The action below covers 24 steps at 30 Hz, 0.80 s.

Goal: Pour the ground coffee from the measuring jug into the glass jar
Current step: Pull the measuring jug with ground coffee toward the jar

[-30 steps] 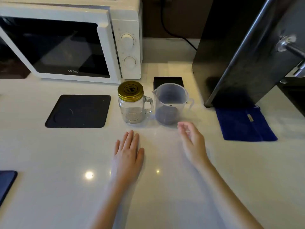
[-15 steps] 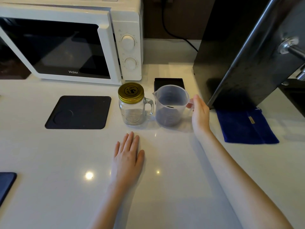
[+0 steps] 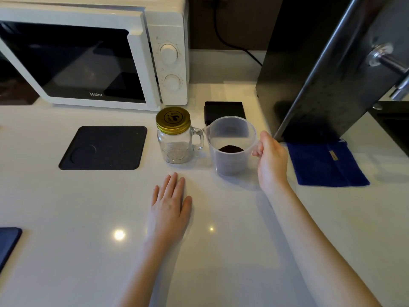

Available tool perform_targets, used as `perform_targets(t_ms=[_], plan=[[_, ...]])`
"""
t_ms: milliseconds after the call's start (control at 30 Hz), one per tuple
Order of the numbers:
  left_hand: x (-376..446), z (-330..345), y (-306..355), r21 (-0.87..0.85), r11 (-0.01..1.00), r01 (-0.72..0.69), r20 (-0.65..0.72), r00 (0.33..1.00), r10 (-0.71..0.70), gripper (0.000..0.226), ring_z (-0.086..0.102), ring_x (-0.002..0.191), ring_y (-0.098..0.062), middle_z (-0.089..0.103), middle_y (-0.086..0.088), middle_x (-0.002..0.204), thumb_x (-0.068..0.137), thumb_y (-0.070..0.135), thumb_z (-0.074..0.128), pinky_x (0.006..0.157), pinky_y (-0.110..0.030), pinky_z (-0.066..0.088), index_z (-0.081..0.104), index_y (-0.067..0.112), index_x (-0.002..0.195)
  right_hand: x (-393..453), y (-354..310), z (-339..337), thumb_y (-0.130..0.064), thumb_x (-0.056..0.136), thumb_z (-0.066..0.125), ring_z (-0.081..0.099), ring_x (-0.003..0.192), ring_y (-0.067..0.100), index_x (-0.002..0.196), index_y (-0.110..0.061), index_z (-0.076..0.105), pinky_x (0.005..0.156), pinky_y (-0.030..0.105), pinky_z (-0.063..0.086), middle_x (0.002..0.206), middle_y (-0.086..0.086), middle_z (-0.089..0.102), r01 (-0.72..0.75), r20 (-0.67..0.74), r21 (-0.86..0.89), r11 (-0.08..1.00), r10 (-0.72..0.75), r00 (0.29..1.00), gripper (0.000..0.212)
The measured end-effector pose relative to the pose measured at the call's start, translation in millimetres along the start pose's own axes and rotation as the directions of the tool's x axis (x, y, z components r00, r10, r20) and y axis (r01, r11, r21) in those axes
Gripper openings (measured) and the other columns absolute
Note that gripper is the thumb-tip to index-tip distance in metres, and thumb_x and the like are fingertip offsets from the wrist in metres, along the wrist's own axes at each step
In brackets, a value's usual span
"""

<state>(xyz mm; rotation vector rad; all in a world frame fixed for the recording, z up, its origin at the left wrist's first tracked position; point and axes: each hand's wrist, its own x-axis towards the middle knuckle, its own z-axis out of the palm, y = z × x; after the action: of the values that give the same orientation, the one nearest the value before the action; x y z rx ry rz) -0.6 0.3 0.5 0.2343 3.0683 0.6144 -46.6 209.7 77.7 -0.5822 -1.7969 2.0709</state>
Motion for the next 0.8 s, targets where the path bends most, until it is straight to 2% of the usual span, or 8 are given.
perform_targets(t_ms=[133, 333, 533, 800], plan=[[0, 0, -1, 0.002, 1.0, -0.005, 0.008, 1.0, 0.005, 0.073, 0.002, 0.144, -0.013, 0.013, 0.001, 0.157, 0.082, 0.052, 0.004, 0.113, -0.031, -0.004, 0.02, 0.021, 0.146, -31, -1, -15, -0.006, 0.092, 0.046, 0.035, 0.053, 0.008, 0.044, -0.023, 0.035, 0.067, 0.028, 0.035, 0.048, -0.006, 0.035, -0.023, 0.059, 0.064, 0.998, 0.019, 0.998, 0.052], [-1, 0, -1, -0.029, 1.0, -0.012, -0.003, 1.0, 0.012, 0.057, 0.005, 0.144, -0.015, 0.016, -0.001, 0.156, 0.093, 0.042, 0.022, 0.115, -0.036, 0.0, 0.023, 0.019, 0.145, -71, 9, -36, 0.003, 0.087, 0.043, 0.027, 0.05, 0.007, 0.043, -0.02, 0.027, 0.06, 0.024, 0.028, 0.046, -0.008, 0.027, -0.083, 0.007, 0.086, 0.993, 0.083, 0.997, 0.053], [-1, 0, -1, -0.038, 0.999, -0.017, -0.01, 1.0, 0.017, 0.052, 0.005, 0.144, -0.016, 0.017, -0.002, 0.156, 0.096, 0.036, 0.028, 0.115, -0.036, 0.001, 0.024, 0.017, 0.145, -89, 19, -49, 0.0, 0.088, 0.046, 0.022, 0.058, 0.016, 0.042, -0.022, 0.029, 0.07, 0.038, 0.021, 0.047, -0.008, 0.027, -0.073, 0.027, 0.125, 0.989, 0.07, 0.997, 0.053], [-2, 1, -1, -0.042, 0.999, -0.015, 0.001, 1.0, 0.015, 0.052, 0.004, 0.144, -0.017, 0.015, -0.003, 0.157, 0.097, 0.034, 0.029, 0.115, -0.036, 0.0, 0.023, 0.016, 0.145, -91, 26, -56, -0.002, 0.089, 0.047, 0.024, 0.057, 0.014, 0.042, -0.022, 0.029, 0.072, 0.038, 0.022, 0.047, -0.009, 0.028, -0.102, -0.001, 0.135, 0.985, 0.103, 0.995, 0.054]])
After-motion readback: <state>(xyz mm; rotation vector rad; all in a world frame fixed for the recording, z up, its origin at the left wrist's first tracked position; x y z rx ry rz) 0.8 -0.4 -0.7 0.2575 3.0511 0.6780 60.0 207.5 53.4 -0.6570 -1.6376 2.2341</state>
